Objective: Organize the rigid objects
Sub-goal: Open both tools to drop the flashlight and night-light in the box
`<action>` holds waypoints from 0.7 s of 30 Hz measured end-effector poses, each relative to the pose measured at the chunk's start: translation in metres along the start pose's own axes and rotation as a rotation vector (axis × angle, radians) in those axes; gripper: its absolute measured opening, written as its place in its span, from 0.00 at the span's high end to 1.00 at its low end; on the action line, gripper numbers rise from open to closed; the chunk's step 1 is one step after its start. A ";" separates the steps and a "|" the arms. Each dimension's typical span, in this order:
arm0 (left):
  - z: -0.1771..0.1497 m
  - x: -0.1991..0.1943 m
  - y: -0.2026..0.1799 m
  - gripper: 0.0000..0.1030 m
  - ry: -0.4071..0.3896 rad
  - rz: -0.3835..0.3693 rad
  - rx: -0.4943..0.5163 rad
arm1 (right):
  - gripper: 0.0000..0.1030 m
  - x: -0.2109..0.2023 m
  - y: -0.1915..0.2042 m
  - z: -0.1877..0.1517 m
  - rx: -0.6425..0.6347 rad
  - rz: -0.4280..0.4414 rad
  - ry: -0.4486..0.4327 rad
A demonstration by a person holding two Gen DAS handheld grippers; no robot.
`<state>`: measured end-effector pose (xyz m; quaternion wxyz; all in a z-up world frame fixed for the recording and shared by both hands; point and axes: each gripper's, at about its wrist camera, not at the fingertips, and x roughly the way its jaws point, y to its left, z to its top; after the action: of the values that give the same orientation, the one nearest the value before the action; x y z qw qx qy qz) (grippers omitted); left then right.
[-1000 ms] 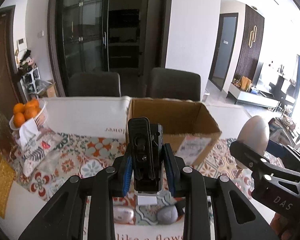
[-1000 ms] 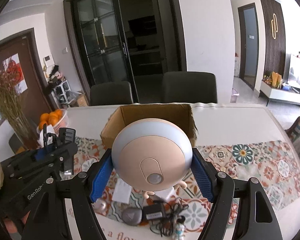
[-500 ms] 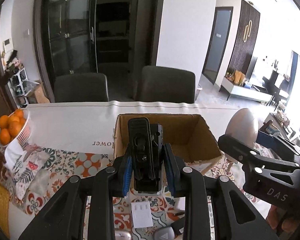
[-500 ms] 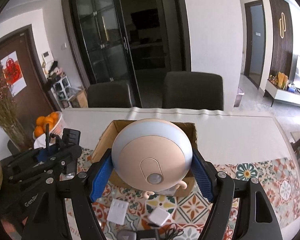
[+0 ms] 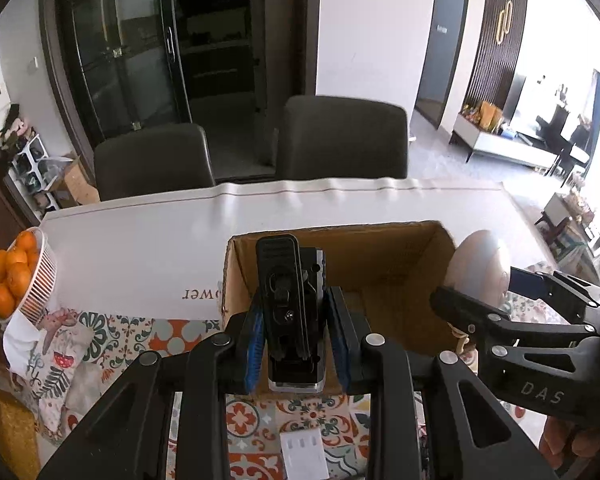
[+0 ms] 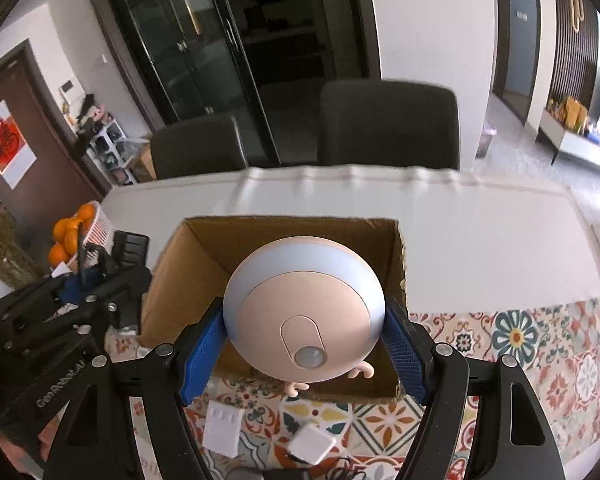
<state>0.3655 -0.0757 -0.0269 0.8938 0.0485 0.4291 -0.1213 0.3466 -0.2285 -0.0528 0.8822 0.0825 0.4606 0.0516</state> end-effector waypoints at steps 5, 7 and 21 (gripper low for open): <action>0.005 0.023 0.001 0.72 0.072 0.004 0.007 | 0.28 0.020 -0.008 0.005 0.016 -0.012 0.061; 0.005 0.028 0.001 0.72 0.082 0.006 0.004 | 0.28 0.025 -0.009 0.005 0.013 -0.014 0.074; -0.007 0.006 0.021 0.19 0.038 0.155 -0.040 | 0.23 0.024 0.005 0.006 -0.031 -0.048 0.074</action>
<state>0.3694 -0.0549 -0.0360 0.8931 0.0661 0.4430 -0.0422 0.3646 -0.2197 -0.0676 0.8666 0.0557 0.4942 0.0406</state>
